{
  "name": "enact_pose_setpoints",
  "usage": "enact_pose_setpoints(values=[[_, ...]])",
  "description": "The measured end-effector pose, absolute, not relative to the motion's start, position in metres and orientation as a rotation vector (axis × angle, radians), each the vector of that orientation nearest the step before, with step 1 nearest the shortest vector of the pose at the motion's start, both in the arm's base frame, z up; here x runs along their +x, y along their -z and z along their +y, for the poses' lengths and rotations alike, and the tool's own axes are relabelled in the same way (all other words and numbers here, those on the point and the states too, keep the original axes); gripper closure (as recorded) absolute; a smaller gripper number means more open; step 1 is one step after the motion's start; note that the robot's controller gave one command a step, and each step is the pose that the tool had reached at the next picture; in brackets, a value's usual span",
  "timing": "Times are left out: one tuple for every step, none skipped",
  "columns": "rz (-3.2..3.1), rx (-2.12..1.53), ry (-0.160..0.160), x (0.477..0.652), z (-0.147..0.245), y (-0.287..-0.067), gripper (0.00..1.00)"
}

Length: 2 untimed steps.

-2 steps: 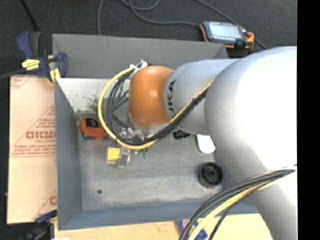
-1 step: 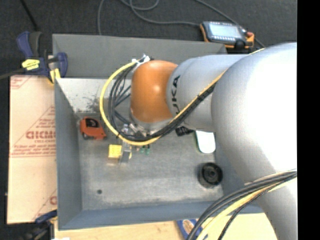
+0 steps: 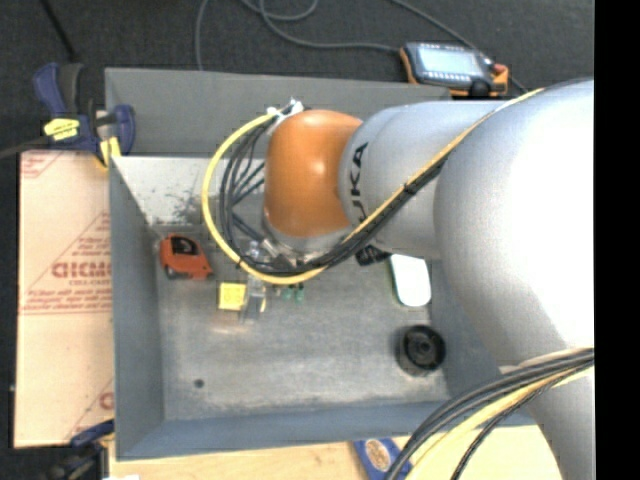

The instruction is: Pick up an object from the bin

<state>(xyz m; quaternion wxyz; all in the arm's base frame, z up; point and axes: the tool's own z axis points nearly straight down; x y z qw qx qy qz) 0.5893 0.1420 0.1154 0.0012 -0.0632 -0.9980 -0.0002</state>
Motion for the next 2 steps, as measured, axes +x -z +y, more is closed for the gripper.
enact_pose_setpoints(values=[[-3.135,-0.198,0.001,0.590,0.142,-0.137,1.00],[-3.139,-0.198,0.003,0.591,0.142,-0.153,1.00]])
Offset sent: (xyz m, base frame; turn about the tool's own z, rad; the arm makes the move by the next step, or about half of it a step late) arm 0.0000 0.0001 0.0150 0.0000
